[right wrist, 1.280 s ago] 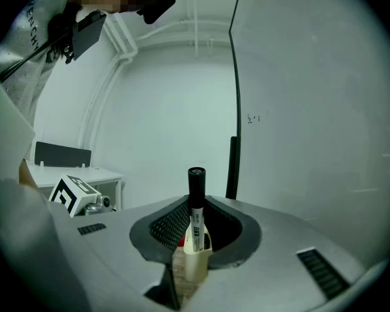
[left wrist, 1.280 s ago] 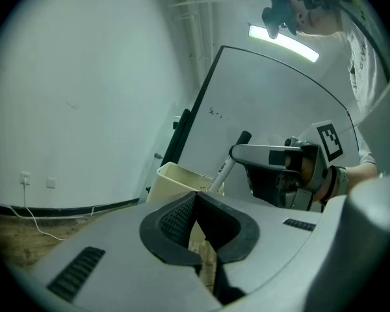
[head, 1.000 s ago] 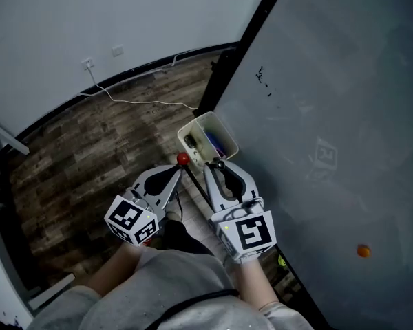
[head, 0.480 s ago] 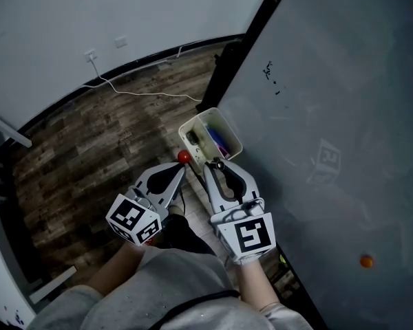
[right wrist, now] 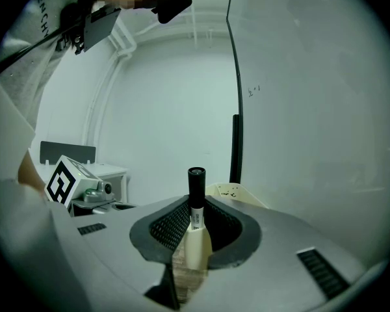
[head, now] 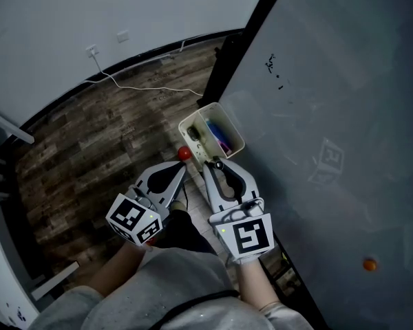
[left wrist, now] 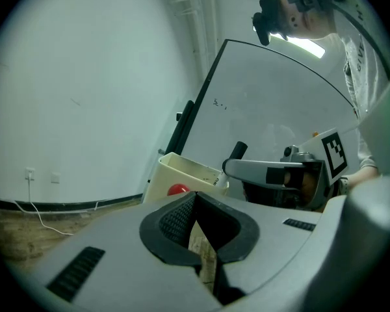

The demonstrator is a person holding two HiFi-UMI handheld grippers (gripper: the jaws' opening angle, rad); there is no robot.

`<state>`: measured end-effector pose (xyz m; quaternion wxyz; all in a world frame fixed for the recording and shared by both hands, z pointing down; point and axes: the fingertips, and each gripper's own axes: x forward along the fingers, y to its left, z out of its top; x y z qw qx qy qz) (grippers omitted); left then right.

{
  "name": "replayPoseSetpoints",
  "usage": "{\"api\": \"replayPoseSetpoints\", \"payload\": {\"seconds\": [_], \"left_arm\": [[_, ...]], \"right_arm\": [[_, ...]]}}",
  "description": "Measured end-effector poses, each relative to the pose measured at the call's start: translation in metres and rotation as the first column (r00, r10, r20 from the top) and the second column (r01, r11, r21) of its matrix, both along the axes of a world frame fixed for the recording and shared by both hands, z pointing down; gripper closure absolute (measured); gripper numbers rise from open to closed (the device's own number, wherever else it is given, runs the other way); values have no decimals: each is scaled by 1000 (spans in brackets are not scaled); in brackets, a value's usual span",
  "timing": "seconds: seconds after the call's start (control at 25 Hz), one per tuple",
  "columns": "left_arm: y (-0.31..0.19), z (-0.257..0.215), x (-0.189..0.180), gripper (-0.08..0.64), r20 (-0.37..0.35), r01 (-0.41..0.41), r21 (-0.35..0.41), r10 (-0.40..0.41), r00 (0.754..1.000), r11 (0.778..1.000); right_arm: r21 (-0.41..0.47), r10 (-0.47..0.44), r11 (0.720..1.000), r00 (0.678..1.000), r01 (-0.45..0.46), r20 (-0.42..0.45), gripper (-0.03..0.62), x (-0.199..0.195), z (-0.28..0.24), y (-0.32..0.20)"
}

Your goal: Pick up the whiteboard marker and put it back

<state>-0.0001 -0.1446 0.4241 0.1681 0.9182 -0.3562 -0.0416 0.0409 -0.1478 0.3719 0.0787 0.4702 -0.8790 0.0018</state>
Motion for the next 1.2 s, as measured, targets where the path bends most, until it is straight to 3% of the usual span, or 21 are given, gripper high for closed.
{"api": "replayPoseSetpoints", "payload": {"seconds": [0.44,0.64,1.2], "left_arm": [[5,5,-1,549,10,-1,-18,2,1000,1000],[6,9,-4,549,7,5,-34,-4,1000,999],[2,14,-5,549,5,12,-47,-11,1000,999]], "right_arm": [[36,-4,999,999,5,-37,515,-5,5,2],[66,-15,998,995,22,-102,515,-10,7,3],[77,-17,997,999,21,-48,514,-11,6,4]]}}
